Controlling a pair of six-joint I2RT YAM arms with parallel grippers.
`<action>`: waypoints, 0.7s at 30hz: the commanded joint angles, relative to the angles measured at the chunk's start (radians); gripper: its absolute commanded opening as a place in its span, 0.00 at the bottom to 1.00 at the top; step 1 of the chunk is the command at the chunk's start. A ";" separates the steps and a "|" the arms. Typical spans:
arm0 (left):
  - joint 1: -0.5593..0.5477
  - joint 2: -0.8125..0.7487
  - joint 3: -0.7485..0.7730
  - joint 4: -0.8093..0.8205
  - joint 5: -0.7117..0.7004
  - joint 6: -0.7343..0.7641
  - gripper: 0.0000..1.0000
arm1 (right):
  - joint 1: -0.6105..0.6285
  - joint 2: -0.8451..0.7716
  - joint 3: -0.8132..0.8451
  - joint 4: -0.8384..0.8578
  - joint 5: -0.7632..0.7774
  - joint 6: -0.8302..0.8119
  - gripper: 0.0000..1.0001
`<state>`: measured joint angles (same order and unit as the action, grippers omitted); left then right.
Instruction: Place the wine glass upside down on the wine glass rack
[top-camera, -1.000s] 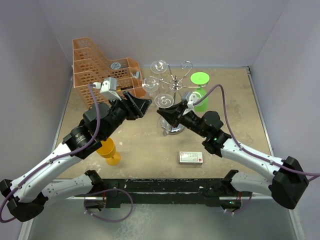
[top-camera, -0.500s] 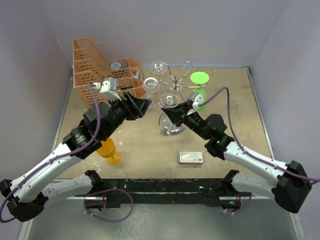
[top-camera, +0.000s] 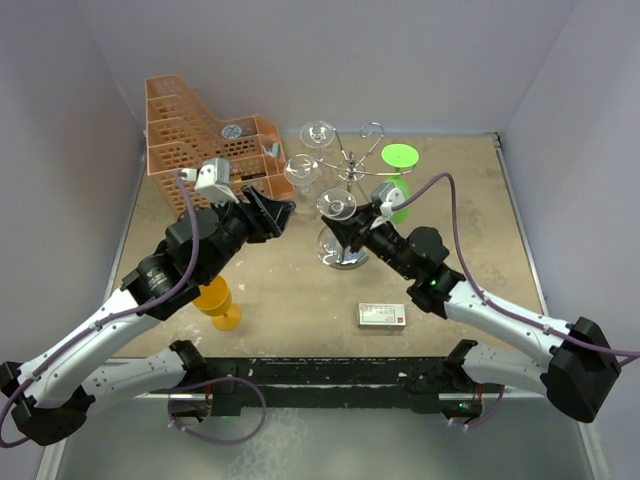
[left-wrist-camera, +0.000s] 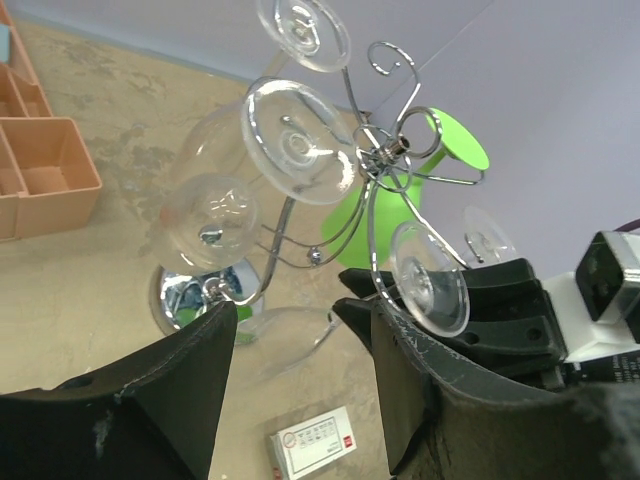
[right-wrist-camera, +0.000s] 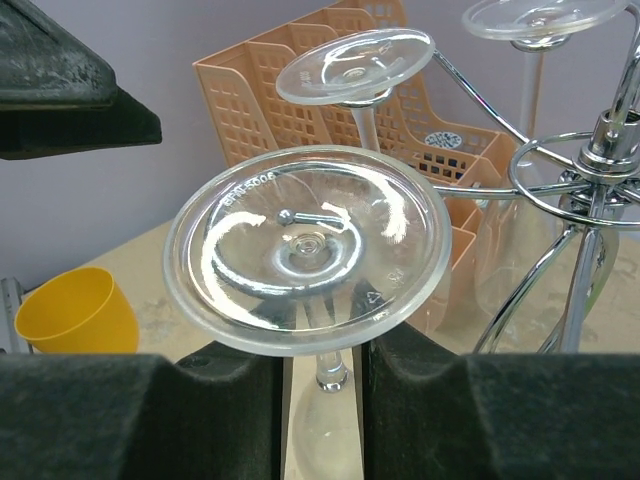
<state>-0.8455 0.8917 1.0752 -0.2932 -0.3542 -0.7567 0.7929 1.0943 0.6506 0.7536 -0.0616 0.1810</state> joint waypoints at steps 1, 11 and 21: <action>0.000 -0.025 0.037 -0.061 -0.066 0.046 0.54 | 0.005 -0.042 0.040 0.034 0.040 0.015 0.32; 0.000 -0.109 0.025 -0.457 -0.224 -0.016 0.57 | 0.005 -0.166 -0.033 -0.052 0.065 0.068 0.48; 0.000 -0.131 0.005 -0.836 -0.224 -0.143 0.60 | 0.005 -0.386 -0.138 -0.129 0.119 0.126 0.50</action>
<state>-0.8455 0.7563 1.0767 -0.9783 -0.5732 -0.8398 0.7994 0.7681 0.5205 0.6186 0.0162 0.2722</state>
